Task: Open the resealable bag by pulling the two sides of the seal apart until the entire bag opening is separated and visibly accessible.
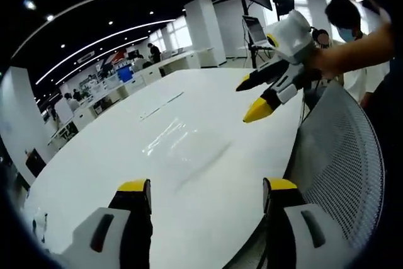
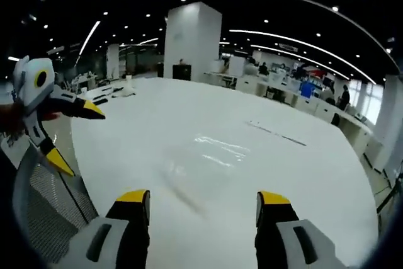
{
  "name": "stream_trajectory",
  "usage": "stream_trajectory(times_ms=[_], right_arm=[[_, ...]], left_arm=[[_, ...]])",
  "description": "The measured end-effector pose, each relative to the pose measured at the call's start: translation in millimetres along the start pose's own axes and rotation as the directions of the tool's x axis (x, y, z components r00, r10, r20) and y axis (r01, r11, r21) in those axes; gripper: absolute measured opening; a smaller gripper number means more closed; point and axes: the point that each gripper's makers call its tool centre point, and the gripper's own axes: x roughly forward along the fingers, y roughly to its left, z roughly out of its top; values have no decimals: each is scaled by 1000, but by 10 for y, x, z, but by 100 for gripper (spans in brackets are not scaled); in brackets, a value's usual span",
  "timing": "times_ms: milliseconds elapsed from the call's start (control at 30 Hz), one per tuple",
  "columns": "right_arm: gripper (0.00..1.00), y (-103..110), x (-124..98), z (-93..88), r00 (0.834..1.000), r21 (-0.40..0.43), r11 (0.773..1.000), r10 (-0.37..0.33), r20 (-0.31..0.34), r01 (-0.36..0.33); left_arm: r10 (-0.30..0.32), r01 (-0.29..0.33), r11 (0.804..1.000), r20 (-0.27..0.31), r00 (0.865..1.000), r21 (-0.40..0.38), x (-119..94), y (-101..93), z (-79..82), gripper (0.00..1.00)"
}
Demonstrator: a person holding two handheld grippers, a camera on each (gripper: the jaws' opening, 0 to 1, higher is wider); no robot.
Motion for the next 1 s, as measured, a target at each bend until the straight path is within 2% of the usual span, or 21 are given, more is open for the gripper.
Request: stream_trajectory(times_ms=[167, 300, 433, 600, 767, 1000], right_arm=[[70, 3, -184, -77, 1000, 38, 999, -25, 3, 25], [70, 14, -256, -152, 999, 62, 997, -40, -1, 40], [70, 57, -341, -203, 999, 76, 996, -44, -1, 44], [71, 112, -441, -291, 998, 83, 995, -56, -7, 56], [71, 141, -501, -373, 998, 89, 994, -59, -18, 61], [72, 165, -546, -385, 998, 89, 994, -58, -16, 59]], left_arm=[[17, -17, 999, 9, 1000, -44, -46, -1, -34, 75], [33, -32, 998, 11, 999, -60, -82, -43, -74, 75], [38, -36, 995, 23, 999, -96, -94, -88, -90, 80], [2, 9, 983, 59, 998, -186, -61, -192, -86, 79], [-4, 14, 982, 51, 999, -190, -34, -236, -117, 80], [-11, 21, 982, 58, 998, -185, -39, -286, -94, 80]])
